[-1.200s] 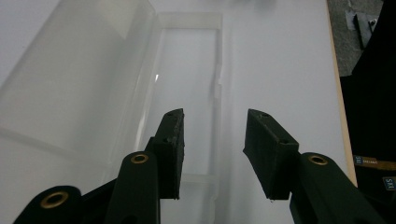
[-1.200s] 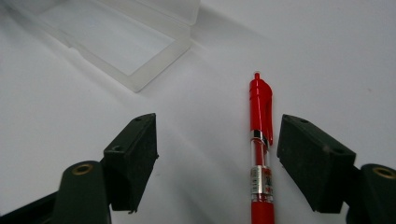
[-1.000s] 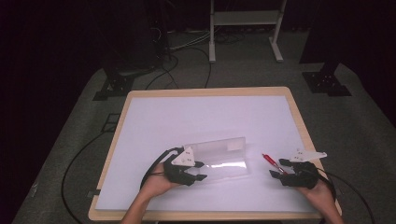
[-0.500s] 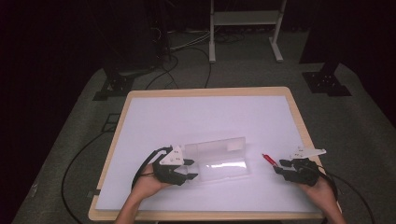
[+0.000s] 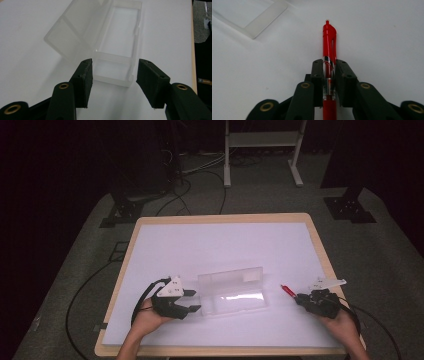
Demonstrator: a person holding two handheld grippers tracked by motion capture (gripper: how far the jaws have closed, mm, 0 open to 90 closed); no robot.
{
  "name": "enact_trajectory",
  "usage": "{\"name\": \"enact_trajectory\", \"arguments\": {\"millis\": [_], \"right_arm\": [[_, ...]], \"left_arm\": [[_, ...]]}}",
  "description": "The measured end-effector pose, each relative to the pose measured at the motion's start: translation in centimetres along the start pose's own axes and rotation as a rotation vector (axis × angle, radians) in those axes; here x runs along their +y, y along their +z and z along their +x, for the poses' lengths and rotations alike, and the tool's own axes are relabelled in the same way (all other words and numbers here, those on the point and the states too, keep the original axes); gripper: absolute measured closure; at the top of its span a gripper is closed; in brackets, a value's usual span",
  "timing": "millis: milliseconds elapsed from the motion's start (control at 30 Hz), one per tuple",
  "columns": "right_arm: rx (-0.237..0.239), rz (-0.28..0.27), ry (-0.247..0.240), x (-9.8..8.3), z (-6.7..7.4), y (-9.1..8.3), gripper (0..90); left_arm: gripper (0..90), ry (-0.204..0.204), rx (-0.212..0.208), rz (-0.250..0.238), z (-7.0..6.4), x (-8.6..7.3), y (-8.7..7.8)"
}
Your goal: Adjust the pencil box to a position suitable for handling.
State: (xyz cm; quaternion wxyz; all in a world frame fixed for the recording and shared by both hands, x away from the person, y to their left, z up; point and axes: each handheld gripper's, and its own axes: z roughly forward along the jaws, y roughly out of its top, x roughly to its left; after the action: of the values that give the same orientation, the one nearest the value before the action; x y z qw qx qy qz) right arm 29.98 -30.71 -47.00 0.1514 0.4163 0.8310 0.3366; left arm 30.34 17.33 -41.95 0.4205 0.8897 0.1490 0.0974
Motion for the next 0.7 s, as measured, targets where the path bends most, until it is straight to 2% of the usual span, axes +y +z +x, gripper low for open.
{"name": "enact_trajectory", "arguments": {"millis": [400,500,700], "right_arm": [[0.013,0.008,0.006,0.1,-0.2,0.0,78.4],[0.018,0.003,0.01,0.3,-0.3,-0.3,78.6],[0.035,-0.004,0.01,0.8,-0.1,-0.8,78.6]], "left_arm": [[39.8,-0.045,0.037,0.002,0.8,-1.2,-0.9],[38.0,-0.066,0.055,-0.016,1.0,-1.6,-1.3],[34.2,-0.084,0.083,-0.03,1.5,-2.1,-1.8]]}}
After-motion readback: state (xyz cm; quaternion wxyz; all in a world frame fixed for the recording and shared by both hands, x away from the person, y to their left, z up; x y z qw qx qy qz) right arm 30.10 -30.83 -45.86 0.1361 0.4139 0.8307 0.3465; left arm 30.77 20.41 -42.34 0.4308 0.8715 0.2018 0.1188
